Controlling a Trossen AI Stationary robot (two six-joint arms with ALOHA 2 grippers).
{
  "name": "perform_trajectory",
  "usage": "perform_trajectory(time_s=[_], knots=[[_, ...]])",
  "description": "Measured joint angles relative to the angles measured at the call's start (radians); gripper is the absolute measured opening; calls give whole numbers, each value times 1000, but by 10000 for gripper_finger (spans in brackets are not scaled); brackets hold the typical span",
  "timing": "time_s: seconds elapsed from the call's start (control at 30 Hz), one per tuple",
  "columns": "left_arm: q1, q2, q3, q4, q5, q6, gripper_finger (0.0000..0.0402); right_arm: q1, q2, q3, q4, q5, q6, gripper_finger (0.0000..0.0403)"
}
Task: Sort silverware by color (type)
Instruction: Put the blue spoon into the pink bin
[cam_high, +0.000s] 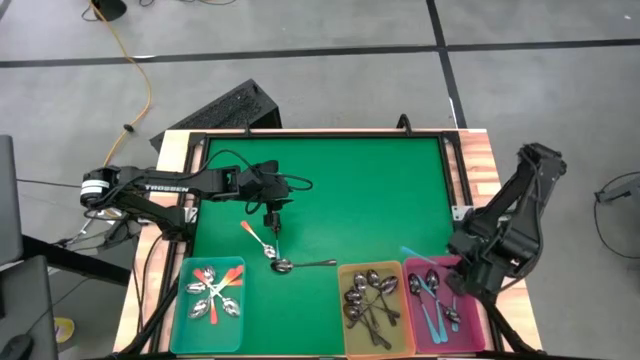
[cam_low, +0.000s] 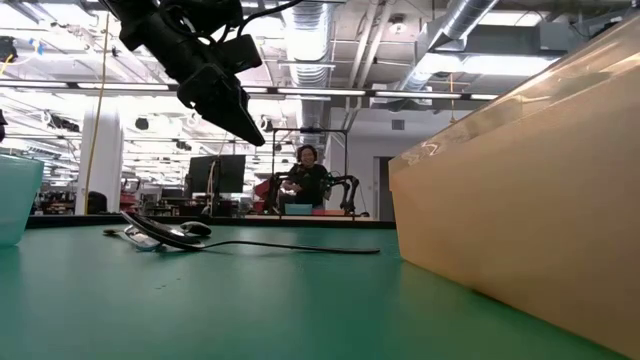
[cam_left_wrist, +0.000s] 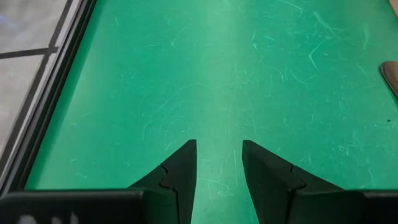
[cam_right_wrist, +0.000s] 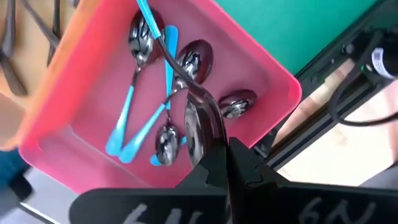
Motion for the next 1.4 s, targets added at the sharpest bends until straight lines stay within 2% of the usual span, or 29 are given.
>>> perform_trajectory(time_s=[0.53, 0.8, 1.03, 1.27, 1.4], knots=[[0, 0, 0, 0, -8, -1, 114, 48, 91, 0, -26, -4, -441, 7], [0, 0, 0, 1, -8, -1, 114, 48, 112, 0, -26, -8, -727, 7], [0, 0, 0, 1, -10, -2, 114, 47, 112, 0, -30, -9, -881, 7], [0, 0, 0, 1, -54, -2, 114, 44, 113, 0, -29, -9, -1044, 7], [0, 0, 0, 1, -58, -3, 114, 29, 113, 0, -30, -9, -1067, 7]])
